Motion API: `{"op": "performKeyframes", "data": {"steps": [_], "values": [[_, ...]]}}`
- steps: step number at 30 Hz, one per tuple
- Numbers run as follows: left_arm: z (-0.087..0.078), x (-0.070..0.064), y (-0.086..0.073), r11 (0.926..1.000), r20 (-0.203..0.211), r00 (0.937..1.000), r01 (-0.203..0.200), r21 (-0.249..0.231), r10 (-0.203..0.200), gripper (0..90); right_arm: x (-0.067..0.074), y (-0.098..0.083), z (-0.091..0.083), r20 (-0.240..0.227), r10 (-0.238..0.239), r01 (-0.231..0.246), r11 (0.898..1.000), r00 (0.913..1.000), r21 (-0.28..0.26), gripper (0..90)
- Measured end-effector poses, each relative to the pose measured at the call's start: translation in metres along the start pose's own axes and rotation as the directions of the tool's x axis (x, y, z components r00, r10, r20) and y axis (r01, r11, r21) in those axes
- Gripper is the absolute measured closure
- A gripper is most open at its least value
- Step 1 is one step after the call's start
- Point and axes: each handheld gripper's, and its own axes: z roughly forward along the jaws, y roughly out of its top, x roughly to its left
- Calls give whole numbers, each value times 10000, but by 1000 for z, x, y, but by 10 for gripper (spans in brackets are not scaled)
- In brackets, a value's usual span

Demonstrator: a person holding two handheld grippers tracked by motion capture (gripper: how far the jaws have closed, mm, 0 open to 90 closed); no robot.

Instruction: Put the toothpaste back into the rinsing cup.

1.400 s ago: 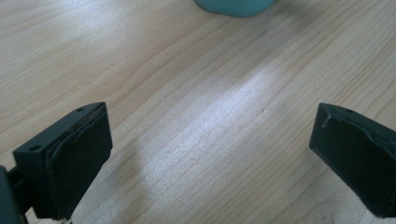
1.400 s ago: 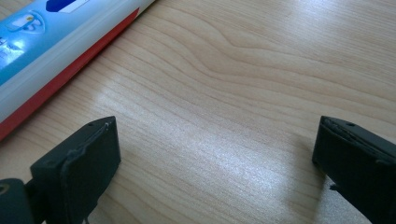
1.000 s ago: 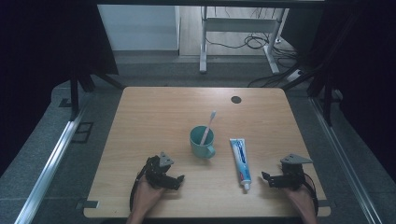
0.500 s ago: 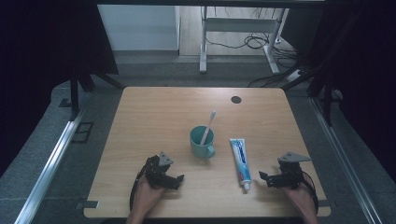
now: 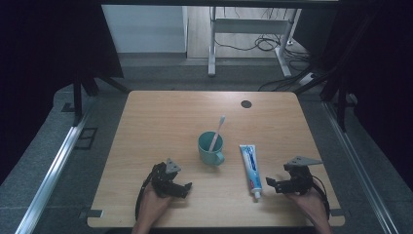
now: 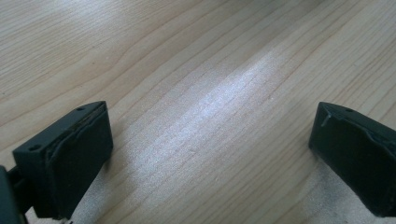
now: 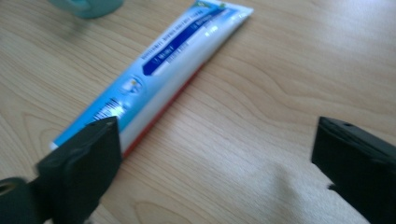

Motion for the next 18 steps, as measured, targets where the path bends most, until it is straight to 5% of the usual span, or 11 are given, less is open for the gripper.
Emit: {"op": "performKeyframes", "data": {"steps": [8, 18], "values": [[0, 0, 0, 10000, -15, 10000, -6, 1, 6, 0, 11, 15, -2, -647, -39, 33, 9999, 9979, -103, 331], [0, 0, 0, 10000, -16, 10000, -9, -13, 9, 0, 33, 29, 8, -1285, -893, 926, 9955, 9877, 205, 763]]}}
